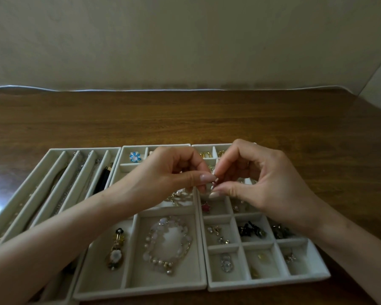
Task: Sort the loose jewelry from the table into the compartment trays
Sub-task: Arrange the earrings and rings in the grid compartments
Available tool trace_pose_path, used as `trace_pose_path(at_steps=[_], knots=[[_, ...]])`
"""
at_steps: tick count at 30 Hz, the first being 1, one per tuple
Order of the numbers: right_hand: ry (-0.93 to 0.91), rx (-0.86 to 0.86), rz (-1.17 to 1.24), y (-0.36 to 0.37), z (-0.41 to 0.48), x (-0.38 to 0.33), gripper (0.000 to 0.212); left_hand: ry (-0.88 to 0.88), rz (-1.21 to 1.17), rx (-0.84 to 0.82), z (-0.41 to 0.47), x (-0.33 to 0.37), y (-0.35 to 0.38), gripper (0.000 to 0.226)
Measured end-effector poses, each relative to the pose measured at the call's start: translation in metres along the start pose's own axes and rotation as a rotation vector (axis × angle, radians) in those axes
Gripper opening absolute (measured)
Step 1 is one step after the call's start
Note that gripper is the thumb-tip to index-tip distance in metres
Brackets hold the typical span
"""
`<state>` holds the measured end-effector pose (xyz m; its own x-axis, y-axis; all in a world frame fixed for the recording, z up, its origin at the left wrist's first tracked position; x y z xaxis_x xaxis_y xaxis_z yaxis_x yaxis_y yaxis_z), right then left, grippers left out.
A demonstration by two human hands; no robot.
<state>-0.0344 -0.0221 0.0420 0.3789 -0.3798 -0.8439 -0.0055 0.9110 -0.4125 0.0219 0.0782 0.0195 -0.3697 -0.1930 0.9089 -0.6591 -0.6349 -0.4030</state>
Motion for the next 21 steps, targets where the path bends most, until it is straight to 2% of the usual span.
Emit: trace_pose_path(at_steps=[4, 11, 17, 21], knots=[[0.034, 0.007, -0.016, -0.002, 0.0, 0.002, 0.025, -0.007, 0.048, 0.046, 0.001, -0.002, -0.004, 0.022], [0.165, -0.057, -0.171, -0.005, 0.0, 0.011, 0.016, -0.04, 0.192, 0.19, 0.001, -0.008, -0.02, 0.029], [0.129, -0.106, -0.471, 0.008, -0.001, 0.015, 0.013, -0.039, 0.243, 0.183, 0.001, -0.008, -0.019, 0.03], [0.162, -0.138, -0.54, 0.016, -0.003, 0.018, 0.009, -0.027, 0.253, 0.189, 0.001, -0.008, -0.019, 0.028]])
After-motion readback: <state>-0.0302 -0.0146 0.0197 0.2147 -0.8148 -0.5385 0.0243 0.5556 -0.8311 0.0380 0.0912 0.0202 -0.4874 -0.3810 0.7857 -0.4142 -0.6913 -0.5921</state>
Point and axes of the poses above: each hand's wrist, its own z-axis towards the middle knuckle, its own y-axis out of the palm, x = y × z, the point moved 8 cm from there along z, towards the middle knuckle, and after that the axes turned 4 degrees about z, right-handed, at the moved point
